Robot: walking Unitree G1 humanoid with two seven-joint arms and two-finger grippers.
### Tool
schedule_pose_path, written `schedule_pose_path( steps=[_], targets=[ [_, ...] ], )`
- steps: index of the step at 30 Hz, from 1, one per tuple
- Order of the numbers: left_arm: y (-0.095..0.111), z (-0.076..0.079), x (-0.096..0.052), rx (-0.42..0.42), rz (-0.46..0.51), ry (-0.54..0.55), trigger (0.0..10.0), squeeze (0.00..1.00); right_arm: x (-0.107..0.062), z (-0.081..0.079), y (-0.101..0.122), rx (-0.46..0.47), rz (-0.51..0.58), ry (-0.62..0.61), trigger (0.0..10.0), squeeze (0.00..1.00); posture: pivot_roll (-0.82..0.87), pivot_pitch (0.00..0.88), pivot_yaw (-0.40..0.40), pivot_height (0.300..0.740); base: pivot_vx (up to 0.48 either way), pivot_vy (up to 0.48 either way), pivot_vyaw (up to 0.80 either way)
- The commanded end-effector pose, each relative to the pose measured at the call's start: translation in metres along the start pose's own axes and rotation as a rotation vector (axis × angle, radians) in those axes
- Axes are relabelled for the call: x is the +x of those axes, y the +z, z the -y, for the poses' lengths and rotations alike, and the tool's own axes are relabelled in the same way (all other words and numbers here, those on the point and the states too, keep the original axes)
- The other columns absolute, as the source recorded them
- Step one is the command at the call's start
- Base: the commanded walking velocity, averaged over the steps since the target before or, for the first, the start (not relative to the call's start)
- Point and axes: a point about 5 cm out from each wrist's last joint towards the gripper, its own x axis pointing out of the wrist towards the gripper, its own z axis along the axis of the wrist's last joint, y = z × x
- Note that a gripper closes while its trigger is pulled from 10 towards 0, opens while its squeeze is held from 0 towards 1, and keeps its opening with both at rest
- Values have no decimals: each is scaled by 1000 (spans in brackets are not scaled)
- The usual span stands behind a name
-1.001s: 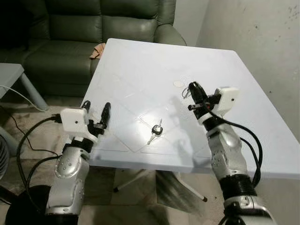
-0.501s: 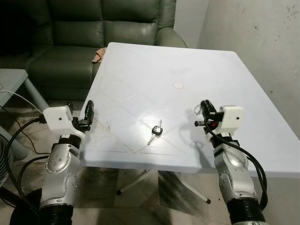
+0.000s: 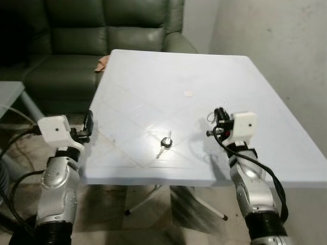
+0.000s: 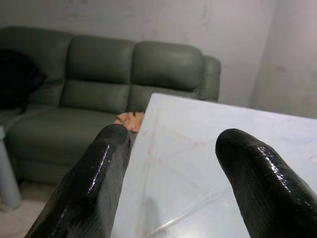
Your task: Hang keys on a hook
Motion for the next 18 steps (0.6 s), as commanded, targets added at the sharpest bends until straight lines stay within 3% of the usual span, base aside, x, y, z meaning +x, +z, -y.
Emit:
schedule_pose_path(
  steps=[1, 18],
  targets=[
    [-1, -2, 1, 28, -5, 21, 10000, 0, -1, -4, -7, -6, -40, 15, 10000, 0, -75, 0, -19, 740, 0, 0, -788],
    [-8, 5, -2, 37, -14, 16, 10000, 0, -2, -9, -12, -34, -55, 31, 10000, 0, -71, 0, -23, 740, 0, 0, -788]
  ],
)
